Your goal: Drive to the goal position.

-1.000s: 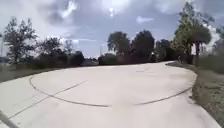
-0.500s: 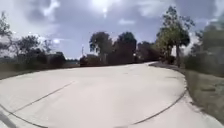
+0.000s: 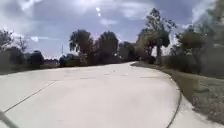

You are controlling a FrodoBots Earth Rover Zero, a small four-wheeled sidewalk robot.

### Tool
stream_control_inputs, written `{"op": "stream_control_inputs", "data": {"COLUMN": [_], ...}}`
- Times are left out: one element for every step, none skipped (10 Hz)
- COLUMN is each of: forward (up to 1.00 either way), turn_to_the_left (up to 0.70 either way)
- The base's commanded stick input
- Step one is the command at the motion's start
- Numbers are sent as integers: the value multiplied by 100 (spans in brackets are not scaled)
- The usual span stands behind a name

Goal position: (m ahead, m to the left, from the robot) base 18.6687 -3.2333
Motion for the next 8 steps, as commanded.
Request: {"op": "stream_control_inputs", "data": {"forward": [85, 85, 85, 85, 85, 85, 85, 85], "turn_to_the_left": [0, 0, 0, 0, 0, 0, 0, 0]}}
